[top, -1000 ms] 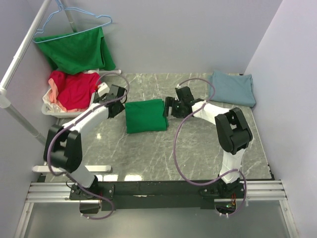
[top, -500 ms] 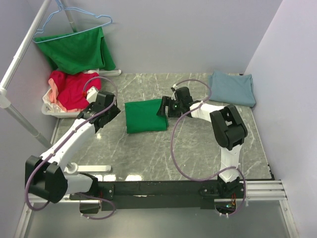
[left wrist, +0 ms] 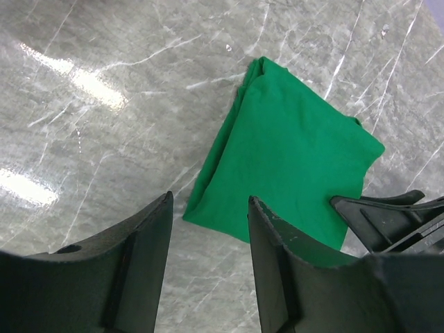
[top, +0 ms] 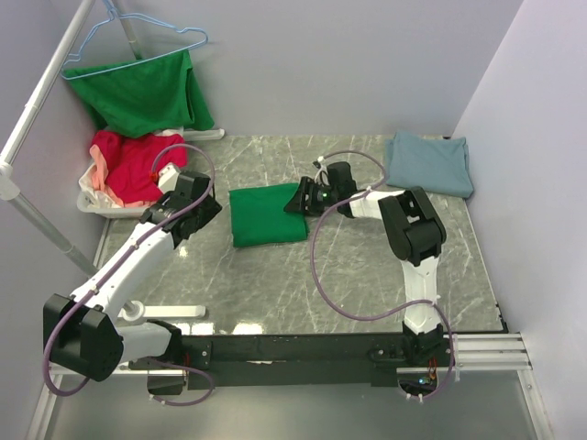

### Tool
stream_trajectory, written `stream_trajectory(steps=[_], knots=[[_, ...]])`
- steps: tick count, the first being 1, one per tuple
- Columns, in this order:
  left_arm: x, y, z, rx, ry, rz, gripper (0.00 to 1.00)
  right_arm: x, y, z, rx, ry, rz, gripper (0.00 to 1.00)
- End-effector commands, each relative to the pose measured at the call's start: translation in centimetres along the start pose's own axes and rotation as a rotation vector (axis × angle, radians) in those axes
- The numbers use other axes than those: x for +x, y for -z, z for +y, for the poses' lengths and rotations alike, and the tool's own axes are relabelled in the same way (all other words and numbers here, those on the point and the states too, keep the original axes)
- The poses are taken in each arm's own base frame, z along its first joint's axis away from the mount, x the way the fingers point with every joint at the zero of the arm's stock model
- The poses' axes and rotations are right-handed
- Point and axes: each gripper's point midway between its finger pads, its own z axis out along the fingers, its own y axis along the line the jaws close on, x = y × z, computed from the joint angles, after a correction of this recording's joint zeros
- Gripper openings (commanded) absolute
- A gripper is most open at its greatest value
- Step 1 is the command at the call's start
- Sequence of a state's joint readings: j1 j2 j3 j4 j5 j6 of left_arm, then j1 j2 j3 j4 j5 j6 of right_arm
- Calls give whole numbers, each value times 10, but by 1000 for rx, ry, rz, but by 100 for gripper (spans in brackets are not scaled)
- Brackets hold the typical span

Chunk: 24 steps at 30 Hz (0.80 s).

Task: Fold and stack the t-shirts
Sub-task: Neatly place the folded tshirt to the corner

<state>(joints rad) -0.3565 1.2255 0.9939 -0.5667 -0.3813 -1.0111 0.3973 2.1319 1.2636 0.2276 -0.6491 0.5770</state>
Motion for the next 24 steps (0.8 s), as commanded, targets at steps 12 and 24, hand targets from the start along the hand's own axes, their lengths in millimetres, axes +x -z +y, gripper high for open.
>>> stream_trajectory(steps=[12, 24], knots=[[-18, 19, -9, 42, 8, -39, 54, 20, -5, -10, 51, -18, 143, 0], [-17, 16, -9, 37, -8, -34, 53, -38, 64, -50, 548, 130, 68, 0]])
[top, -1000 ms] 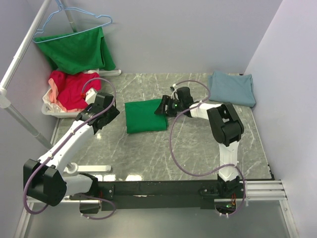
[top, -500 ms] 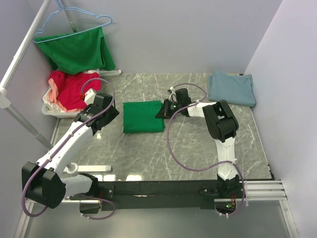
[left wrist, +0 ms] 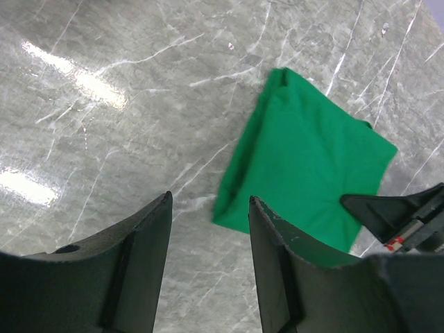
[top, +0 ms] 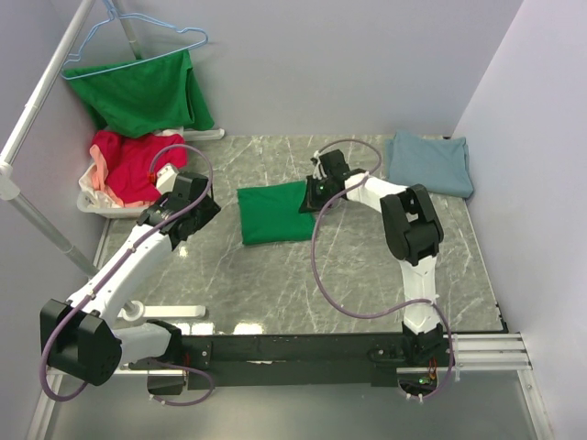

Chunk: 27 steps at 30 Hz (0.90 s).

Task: Fold and stack the t-shirts
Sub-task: Neatly place the folded tshirt to the corner

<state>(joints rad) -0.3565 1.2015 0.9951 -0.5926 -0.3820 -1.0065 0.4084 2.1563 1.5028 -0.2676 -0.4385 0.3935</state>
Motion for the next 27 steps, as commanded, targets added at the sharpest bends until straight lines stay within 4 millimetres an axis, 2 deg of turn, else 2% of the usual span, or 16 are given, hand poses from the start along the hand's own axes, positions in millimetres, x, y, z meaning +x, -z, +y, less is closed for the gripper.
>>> stream_trajectory(steps=[1, 5, 12, 17, 24, 27], knots=[[-16, 10, -12, 39, -2, -34, 53, -31, 51, -41, 276, 57, -61, 0], [-16, 10, -11, 38, -7, -36, 53, -50, 78, -72, 371, 26, -109, 0], [-12, 5, -13, 39, -14, -25, 53, -86, 121, -114, 533, 23, -187, 0], [-7, -2, -11, 23, -23, -12, 53, -112, 145, -130, 632, 44, -248, 0], [-6, -7, -12, 12, -36, -8, 54, -160, 196, -151, 766, 35, -405, 0], [-5, -10, -12, 6, -43, -4, 53, -178, 218, -169, 817, -8, -452, 0]])
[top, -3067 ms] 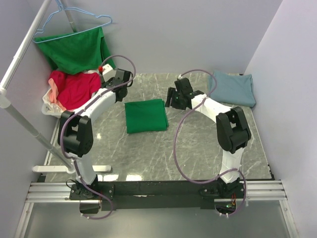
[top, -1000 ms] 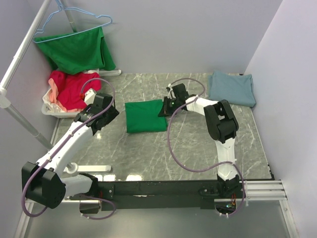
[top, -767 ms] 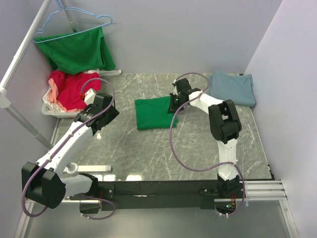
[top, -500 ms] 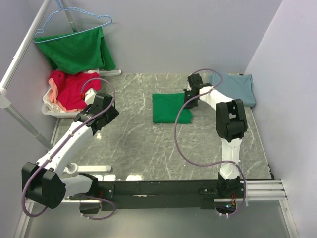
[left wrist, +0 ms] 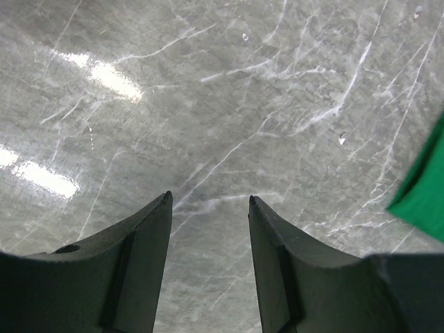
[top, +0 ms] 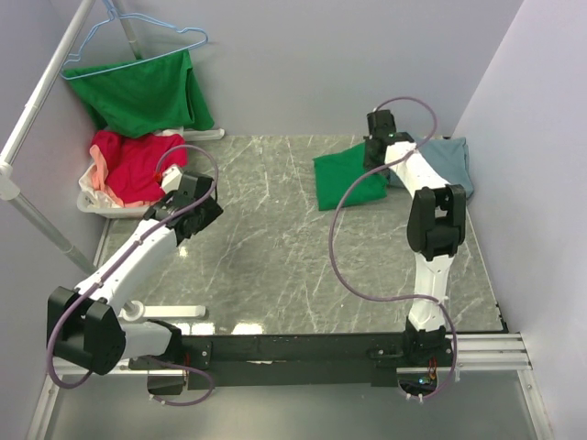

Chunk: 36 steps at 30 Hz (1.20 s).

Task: Fold and stack the t-shirts
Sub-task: Neatly place the folded tshirt to the corner

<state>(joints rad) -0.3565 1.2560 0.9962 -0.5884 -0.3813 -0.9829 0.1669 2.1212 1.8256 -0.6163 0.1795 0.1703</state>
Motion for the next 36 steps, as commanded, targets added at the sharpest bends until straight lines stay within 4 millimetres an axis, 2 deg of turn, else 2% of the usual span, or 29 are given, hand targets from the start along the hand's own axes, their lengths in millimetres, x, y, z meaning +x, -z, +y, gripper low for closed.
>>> stream_trajectory(steps=[1, 2, 6, 11, 13, 14, 15, 23, 32, 36], knots=[[-14, 2, -17, 39, -5, -27, 53, -72, 28, -56, 140, -86, -174, 0], [-14, 1, -17, 38, -7, -26, 53, -77, 28, -67, 156, -110, -183, 0], [-12, -4, -20, 35, -16, -14, 53, -104, 31, -89, 202, -175, -258, 0], [-10, -9, -22, 25, -30, -6, 53, -123, 27, -117, 283, -245, -307, 0], [-9, -12, -22, 19, -33, -2, 53, -119, 15, -120, 308, -267, -293, 0], [-9, -13, -22, 20, -34, 0, 53, -119, 13, -138, 340, -298, -293, 0], [-9, -14, -23, 19, -34, -2, 53, -119, 8, -147, 372, -318, -294, 0], [-3, -24, -22, -3, -54, 19, 53, -117, -10, -189, 551, -424, -321, 0], [1, -29, -28, 7, -57, 37, 53, -107, 2, -241, 754, -461, -347, 0], [3, -31, -28, 6, -59, 44, 52, -104, 11, -255, 789, -492, -365, 0]])
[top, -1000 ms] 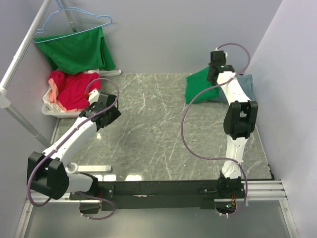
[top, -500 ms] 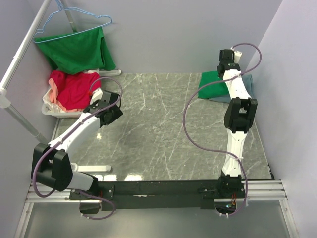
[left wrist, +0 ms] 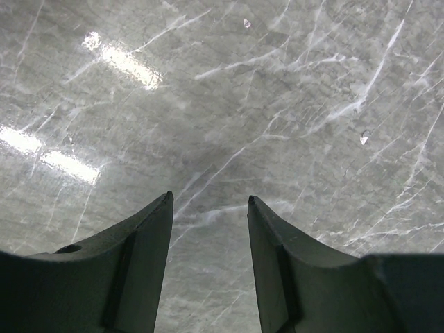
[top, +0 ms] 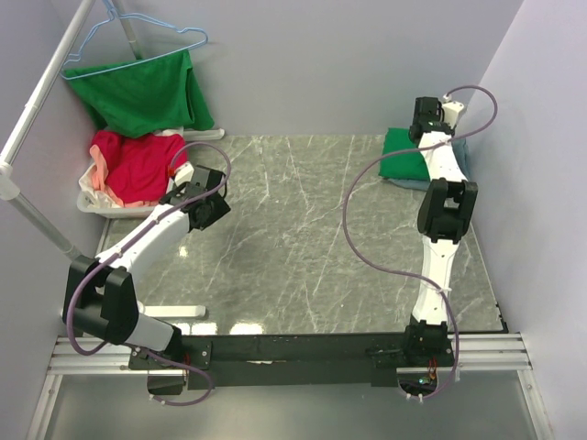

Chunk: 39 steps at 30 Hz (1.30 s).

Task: Fold and stack the t-shirts
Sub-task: Neatly place the folded tshirt to the corner

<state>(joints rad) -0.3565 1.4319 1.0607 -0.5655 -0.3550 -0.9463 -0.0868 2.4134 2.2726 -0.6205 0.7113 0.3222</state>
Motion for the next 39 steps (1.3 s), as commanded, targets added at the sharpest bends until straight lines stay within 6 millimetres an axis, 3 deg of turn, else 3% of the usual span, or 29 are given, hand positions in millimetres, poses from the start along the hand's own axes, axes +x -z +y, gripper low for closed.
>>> stream_trajectory(steps=[1, 8, 16, 18, 20, 22, 24, 26, 29, 30, 33, 34, 39], knots=[[-14, 6, -18, 56, 6, -28, 53, -45, 0, -50, 135, -129, -110, 0], [-15, 8, -17, 55, 5, -31, 53, -32, -22, -73, 225, -138, -84, 0], [-14, 7, -20, 63, -3, -24, 52, -25, -36, -62, 172, -108, -56, 3], [-13, 6, -22, 73, -10, -19, 53, -28, -35, -60, 163, -112, -64, 21], [-11, 5, -22, 78, -20, -16, 53, -31, -30, -61, 148, -127, -65, 51], [-11, 4, -24, 89, -28, -17, 55, -35, -24, -61, 139, -143, -69, 72], [-12, 5, -26, 96, -31, -25, 57, -37, -19, -57, 123, -147, -76, 75], [-12, 5, -27, 105, -36, -32, 61, -44, -7, -57, 120, -157, -94, 78], [-14, 5, -29, 116, -37, -44, 68, -49, 21, -38, 57, -149, -113, 79], [-13, 5, -30, 125, -42, -44, 69, -47, 38, -21, 19, -129, -122, 79], [-10, 8, -38, 167, -56, -46, 72, -46, 76, -6, -27, -84, -140, 79], [-7, 10, -43, 185, -70, -46, 72, -37, 112, 20, -99, -47, -149, 79], [3, 26, -59, 236, -141, -85, 80, 2, 199, 60, -301, 14, -110, 79]])
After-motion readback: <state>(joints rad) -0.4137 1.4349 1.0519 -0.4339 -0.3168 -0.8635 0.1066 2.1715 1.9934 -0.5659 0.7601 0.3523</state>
